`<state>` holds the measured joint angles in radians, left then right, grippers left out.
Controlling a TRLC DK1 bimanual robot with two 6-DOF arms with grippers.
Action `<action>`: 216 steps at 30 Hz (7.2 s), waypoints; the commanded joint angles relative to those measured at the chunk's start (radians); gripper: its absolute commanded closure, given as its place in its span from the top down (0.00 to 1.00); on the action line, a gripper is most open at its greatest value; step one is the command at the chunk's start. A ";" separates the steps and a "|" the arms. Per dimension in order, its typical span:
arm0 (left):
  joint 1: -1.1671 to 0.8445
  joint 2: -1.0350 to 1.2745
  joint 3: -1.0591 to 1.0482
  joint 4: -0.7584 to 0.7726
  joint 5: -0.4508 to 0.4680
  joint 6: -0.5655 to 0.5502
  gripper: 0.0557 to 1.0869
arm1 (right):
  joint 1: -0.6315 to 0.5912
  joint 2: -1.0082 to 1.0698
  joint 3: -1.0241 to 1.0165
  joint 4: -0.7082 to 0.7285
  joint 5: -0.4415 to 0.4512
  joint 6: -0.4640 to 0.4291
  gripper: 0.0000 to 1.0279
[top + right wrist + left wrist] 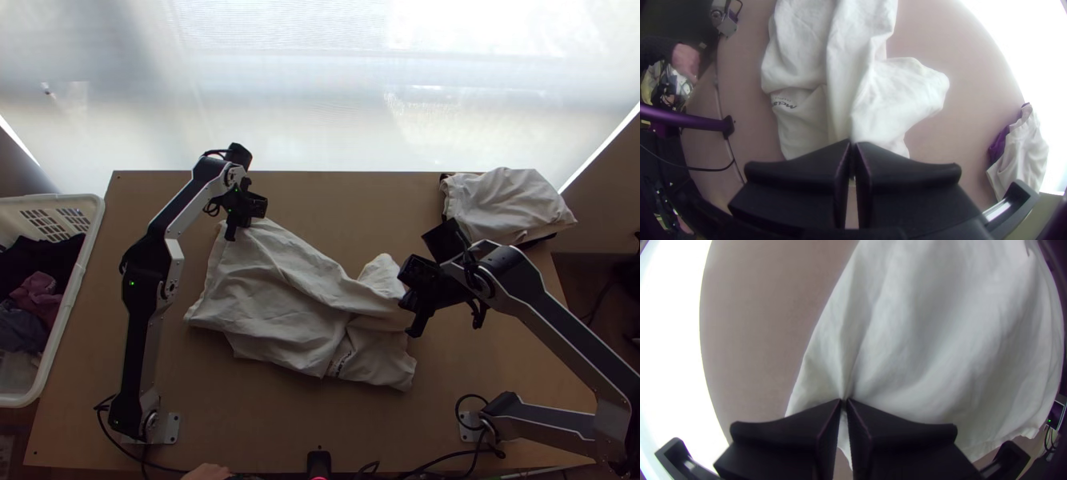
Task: Fold the t-shirt
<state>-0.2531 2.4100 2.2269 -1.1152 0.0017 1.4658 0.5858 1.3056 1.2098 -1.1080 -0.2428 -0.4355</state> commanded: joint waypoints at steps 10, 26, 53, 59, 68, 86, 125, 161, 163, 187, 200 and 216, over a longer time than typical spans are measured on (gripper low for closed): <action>0.040 -0.261 0.028 -0.020 0.027 -0.220 0.04 | -0.029 0.040 0.116 0.000 0.000 0.046 0.03; 0.253 -0.766 0.017 -0.135 0.161 -0.687 0.04 | -0.208 0.096 0.537 0.002 -0.046 0.230 0.03; 0.374 -1.554 -0.039 -0.350 0.129 -1.167 0.04 | -0.346 -0.324 0.752 -0.127 -0.069 0.500 0.03; 0.426 -1.592 -0.024 -0.336 0.126 -1.193 0.04 | -0.422 -0.333 0.852 -0.136 -0.092 0.512 0.03; 0.494 -1.617 -0.003 -0.308 0.221 -1.291 0.04 | -0.592 -0.348 0.978 -0.156 -0.199 0.564 0.03; 0.472 -1.737 -0.506 -0.008 0.382 -1.395 0.04 | -0.735 -0.437 0.649 -0.039 -0.355 0.673 0.03; 0.451 -1.740 -0.506 0.183 0.675 -1.552 0.04 | -0.540 -0.445 0.586 0.020 -0.503 0.810 0.03; 0.580 -1.589 -0.383 0.066 1.025 -1.791 0.04 | -0.583 -0.348 0.645 0.143 -0.616 0.962 0.03; 0.580 -1.592 -0.369 0.000 1.023 -1.786 0.04 | -0.587 -0.353 0.655 0.139 -0.616 0.962 0.03; 0.350 -1.177 -0.802 0.528 0.531 -1.403 0.04 | -0.526 0.196 0.470 0.366 -0.513 0.678 0.03; 0.219 -0.735 -0.671 0.845 0.282 -1.167 0.04 | -0.458 0.724 0.778 0.344 -0.326 0.362 0.03; 0.199 -0.402 -0.381 0.916 0.110 -1.030 0.04 | -0.475 1.080 1.116 0.418 -0.043 0.215 0.03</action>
<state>-0.0299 1.9022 1.7882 -0.2211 0.1635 0.3786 0.0906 2.2803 2.2940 -0.6968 -0.3645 -0.1642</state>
